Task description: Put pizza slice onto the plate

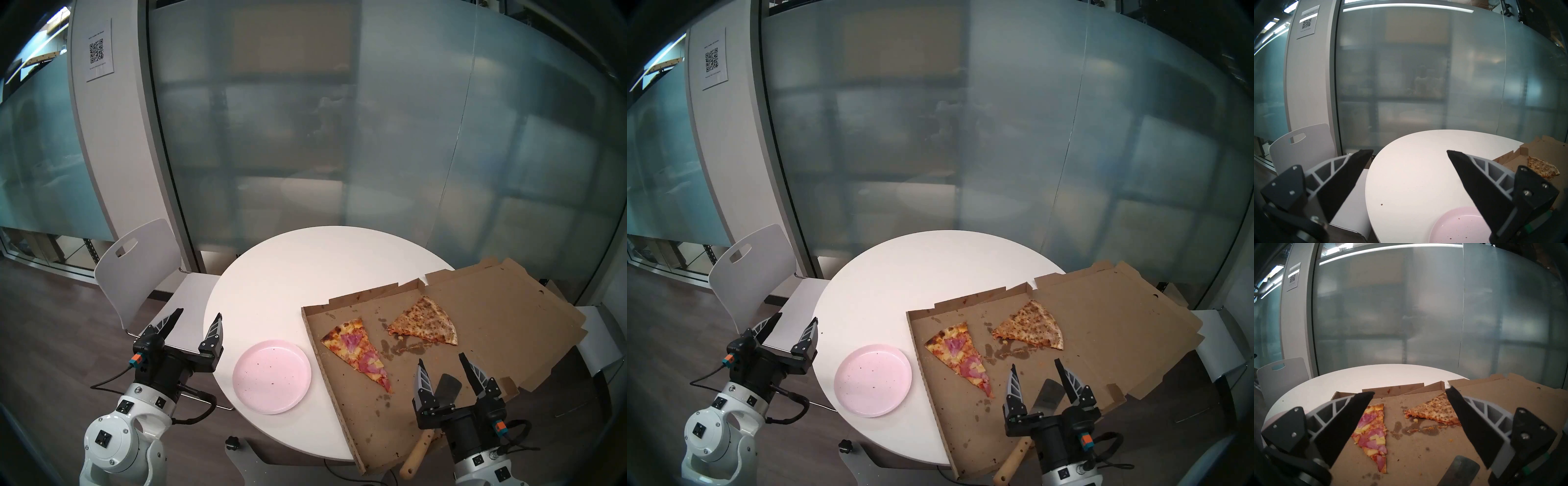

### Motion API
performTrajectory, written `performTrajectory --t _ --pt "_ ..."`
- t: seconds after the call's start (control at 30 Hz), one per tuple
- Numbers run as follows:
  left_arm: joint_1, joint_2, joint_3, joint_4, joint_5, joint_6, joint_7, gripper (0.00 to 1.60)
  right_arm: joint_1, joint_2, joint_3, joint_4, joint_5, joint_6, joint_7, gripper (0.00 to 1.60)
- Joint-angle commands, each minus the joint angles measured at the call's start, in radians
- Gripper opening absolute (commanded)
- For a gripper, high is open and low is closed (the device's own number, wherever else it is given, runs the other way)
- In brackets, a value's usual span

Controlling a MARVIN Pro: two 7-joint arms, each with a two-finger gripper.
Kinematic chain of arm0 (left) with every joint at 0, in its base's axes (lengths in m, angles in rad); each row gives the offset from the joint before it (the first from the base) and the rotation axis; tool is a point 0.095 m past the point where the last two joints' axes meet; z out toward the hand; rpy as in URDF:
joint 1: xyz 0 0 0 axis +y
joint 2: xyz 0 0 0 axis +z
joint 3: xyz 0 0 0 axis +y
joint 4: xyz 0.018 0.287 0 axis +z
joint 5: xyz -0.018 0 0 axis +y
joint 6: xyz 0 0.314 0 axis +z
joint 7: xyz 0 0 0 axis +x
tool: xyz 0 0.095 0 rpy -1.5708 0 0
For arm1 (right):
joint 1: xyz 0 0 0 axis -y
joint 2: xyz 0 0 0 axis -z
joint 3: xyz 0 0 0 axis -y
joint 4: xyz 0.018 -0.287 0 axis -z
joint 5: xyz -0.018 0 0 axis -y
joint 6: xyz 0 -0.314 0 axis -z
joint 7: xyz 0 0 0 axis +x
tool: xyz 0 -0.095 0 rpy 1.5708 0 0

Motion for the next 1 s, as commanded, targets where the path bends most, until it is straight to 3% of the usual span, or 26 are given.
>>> performTrajectory --t 0.0,0.43,0.97 --pt "-0.003 0.001 0.000 -0.018 0.000 -0.004 -0.001 1.60 -0.121 -0.042 -0.009 -0.037 0.005 -0.067 0.029 1.60" --pt "-0.003 0.001 0.000 -0.017 0.000 -0.004 -0.001 1.60 -0.158 -0.100 -0.004 -0.025 0.017 -0.178 0.094 1.60" --pt "-0.006 0.001 0.000 -0.013 -0.001 -0.004 -0.002 1.60 -0.158 -0.151 0.003 0.037 0.021 -0.240 0.168 1.60"
